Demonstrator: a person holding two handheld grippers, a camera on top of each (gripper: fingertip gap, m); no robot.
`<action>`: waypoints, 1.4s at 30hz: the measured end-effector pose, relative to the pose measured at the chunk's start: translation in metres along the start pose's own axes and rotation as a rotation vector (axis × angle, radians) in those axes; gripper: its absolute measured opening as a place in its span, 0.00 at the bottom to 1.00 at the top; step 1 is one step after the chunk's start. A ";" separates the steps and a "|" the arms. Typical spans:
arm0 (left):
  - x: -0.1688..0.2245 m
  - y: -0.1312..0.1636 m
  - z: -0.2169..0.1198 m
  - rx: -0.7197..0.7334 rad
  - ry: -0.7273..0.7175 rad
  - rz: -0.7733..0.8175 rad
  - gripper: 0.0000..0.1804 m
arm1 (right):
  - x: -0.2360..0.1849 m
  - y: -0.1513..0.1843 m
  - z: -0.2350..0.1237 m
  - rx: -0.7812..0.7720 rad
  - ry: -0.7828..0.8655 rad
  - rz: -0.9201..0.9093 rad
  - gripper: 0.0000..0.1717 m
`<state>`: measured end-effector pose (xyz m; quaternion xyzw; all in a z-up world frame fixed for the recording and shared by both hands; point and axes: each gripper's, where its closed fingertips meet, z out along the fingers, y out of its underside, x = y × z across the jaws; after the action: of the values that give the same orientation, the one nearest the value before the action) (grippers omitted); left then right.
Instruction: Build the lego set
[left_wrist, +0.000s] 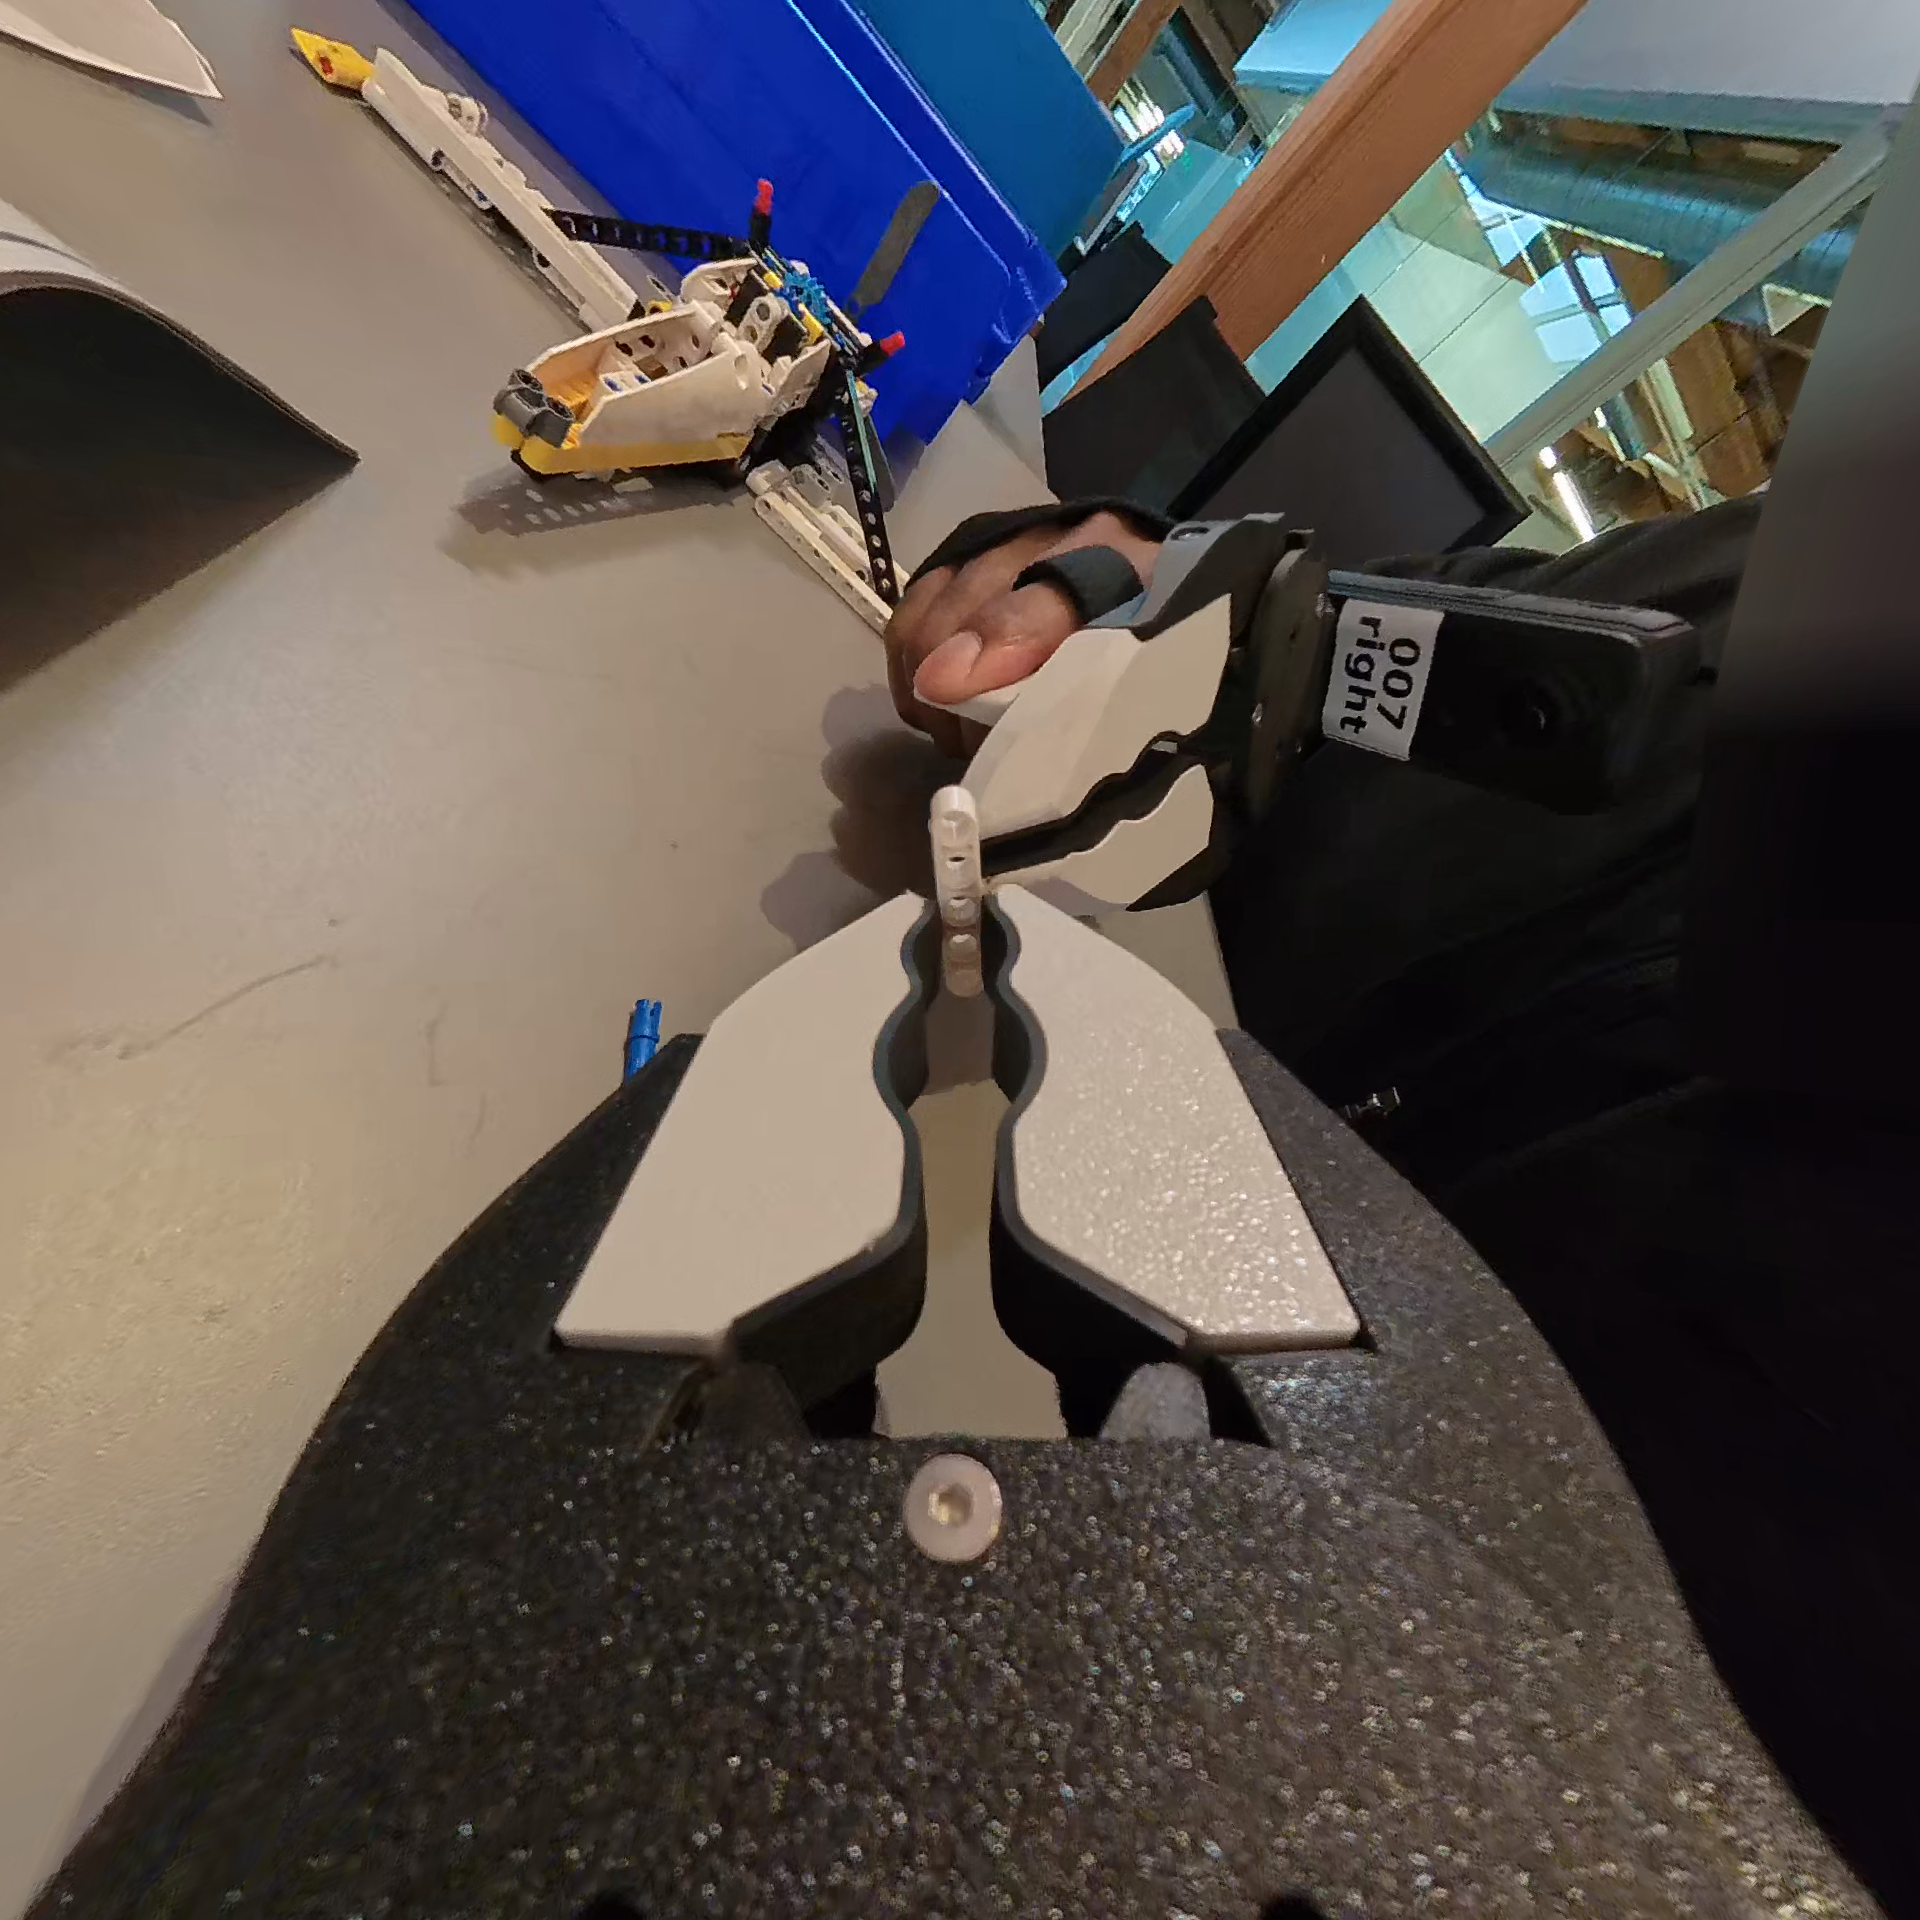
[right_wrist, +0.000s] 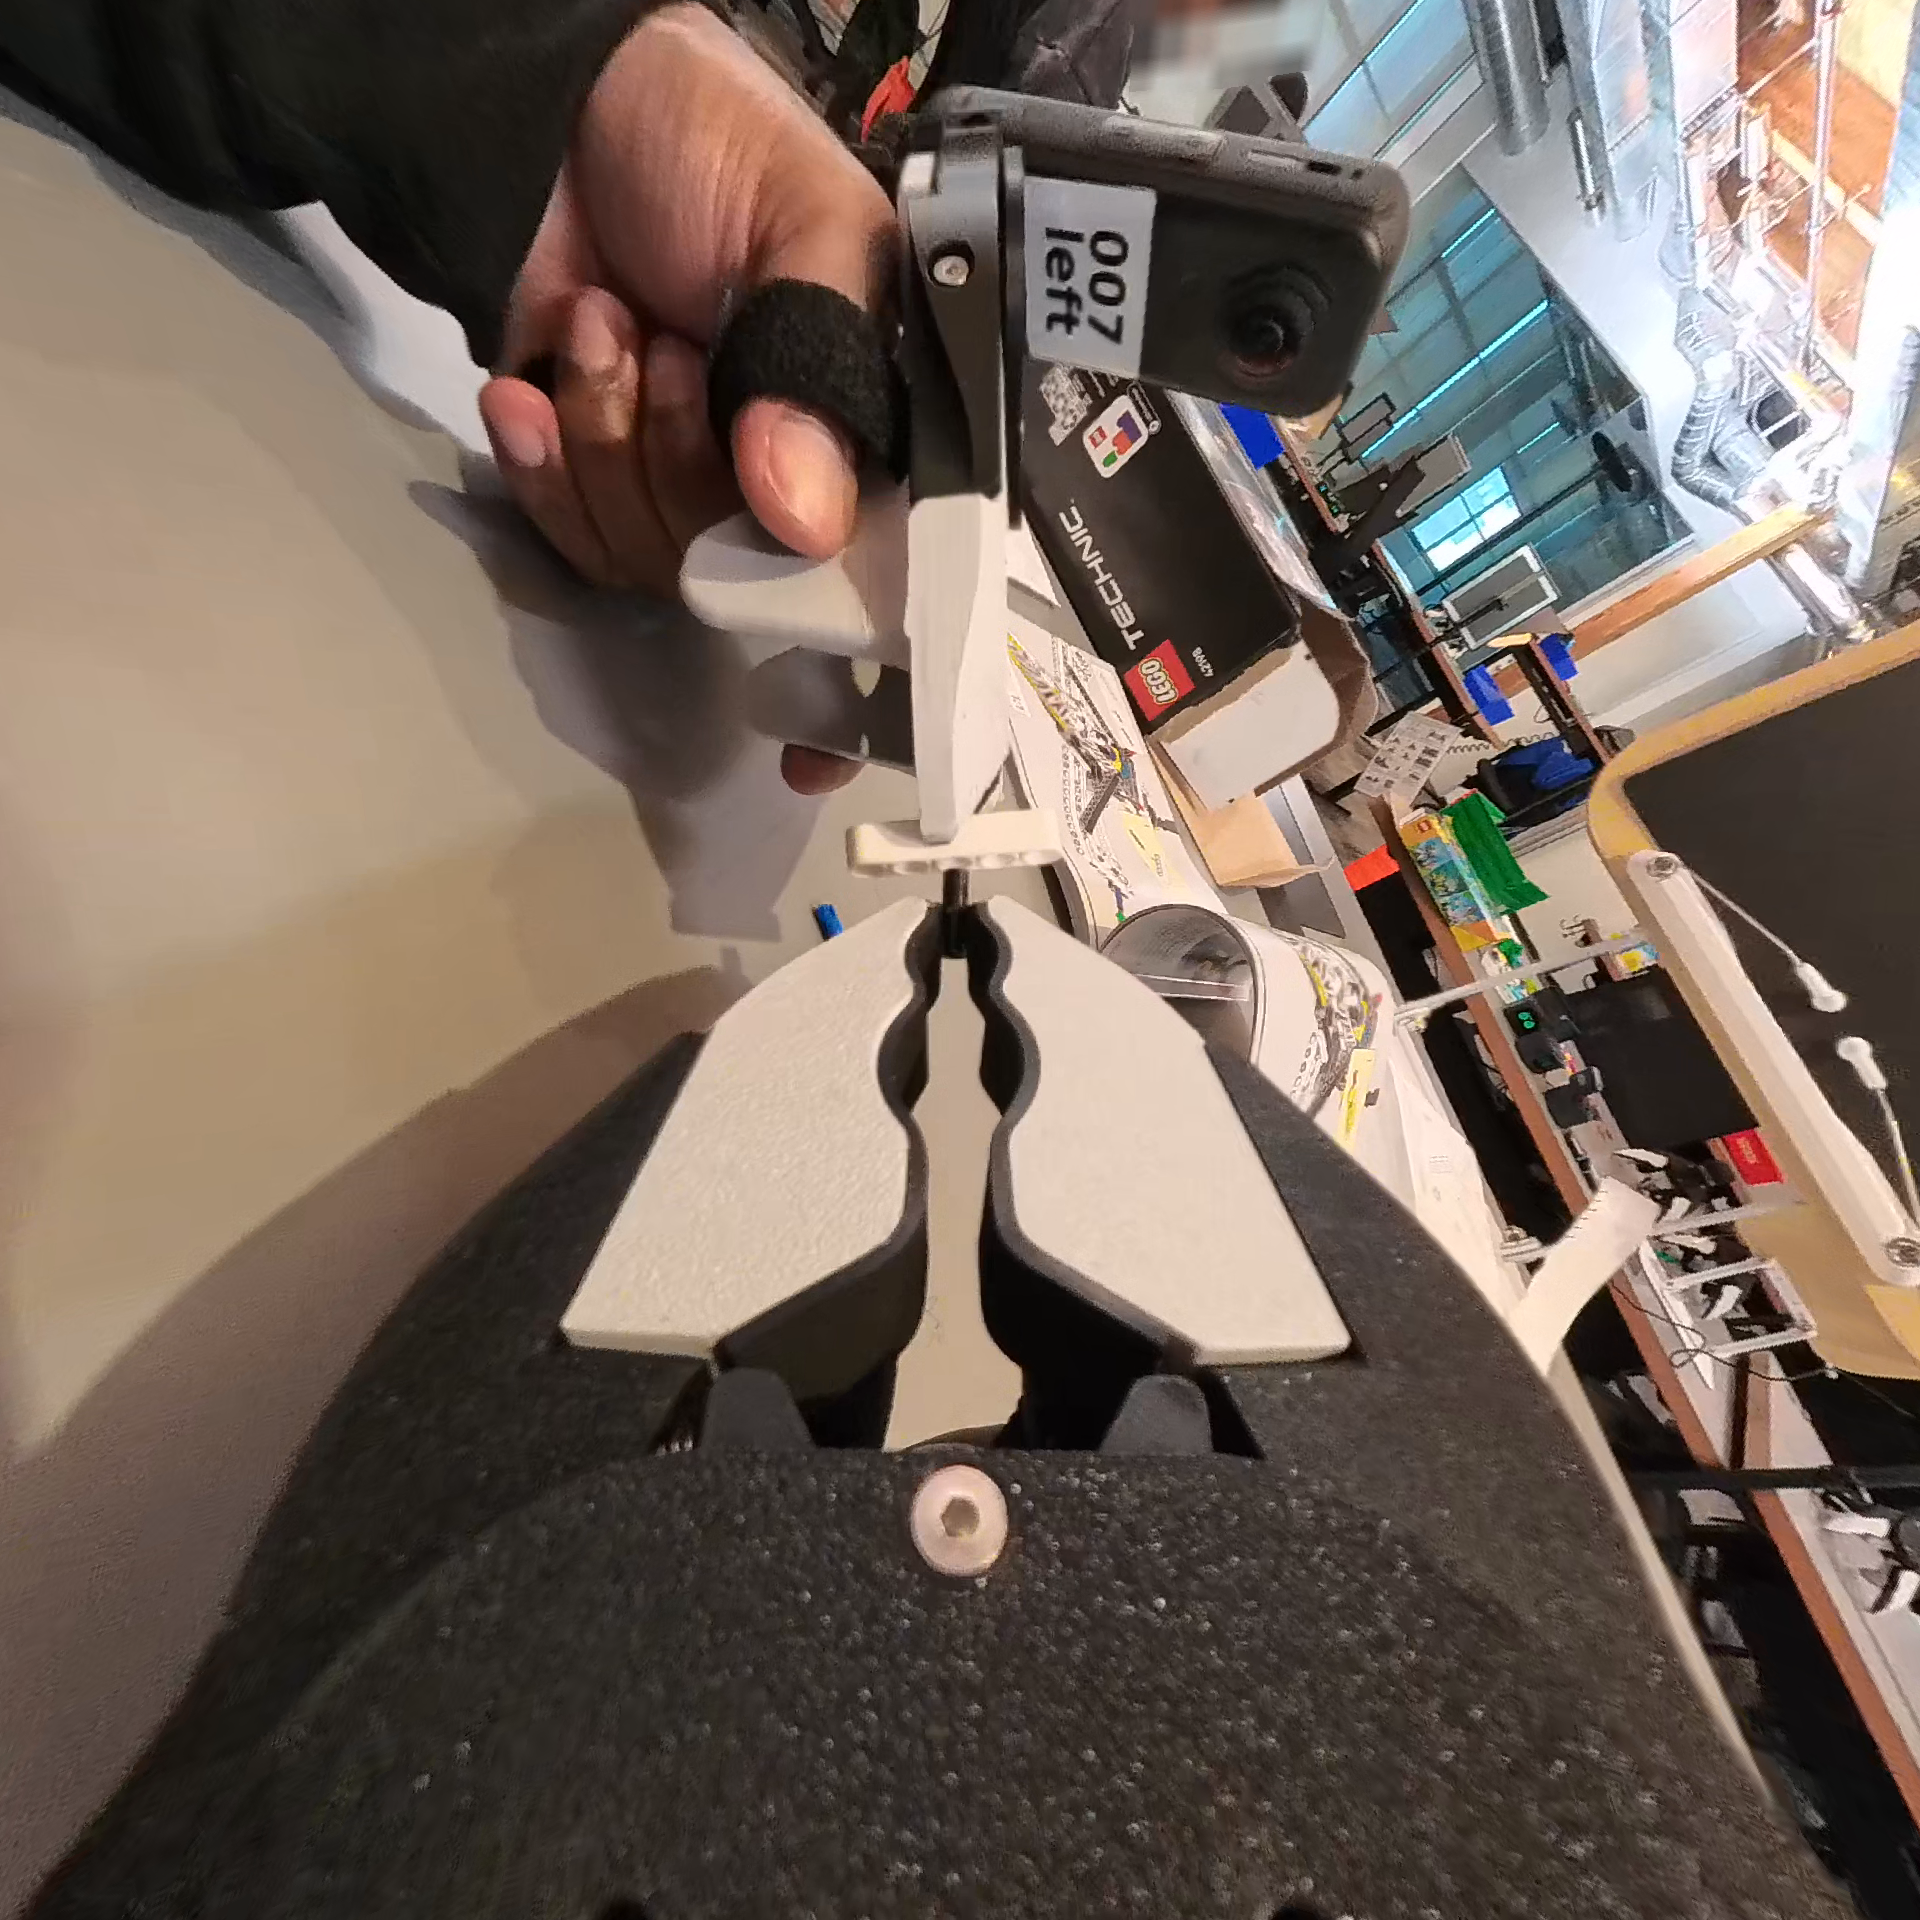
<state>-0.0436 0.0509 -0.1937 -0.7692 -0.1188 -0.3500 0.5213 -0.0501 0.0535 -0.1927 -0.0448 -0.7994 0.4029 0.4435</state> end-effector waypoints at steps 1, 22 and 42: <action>0.000 0.001 0.001 -0.004 -0.006 0.004 0.04 | -0.001 -0.001 0.000 0.001 0.002 -0.007 0.02; 0.000 0.008 0.004 -0.057 -0.043 0.098 0.04 | -0.008 0.001 -0.001 -0.027 -0.006 -0.077 0.02; 0.003 0.019 0.007 -0.131 -0.076 0.339 0.04 | -0.020 0.000 -0.006 0.030 -0.304 0.384 0.02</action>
<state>-0.0283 0.0489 -0.2068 -0.8233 0.0160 -0.2346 0.5166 -0.0342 0.0488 -0.2046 -0.1281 -0.8278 0.4935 0.2342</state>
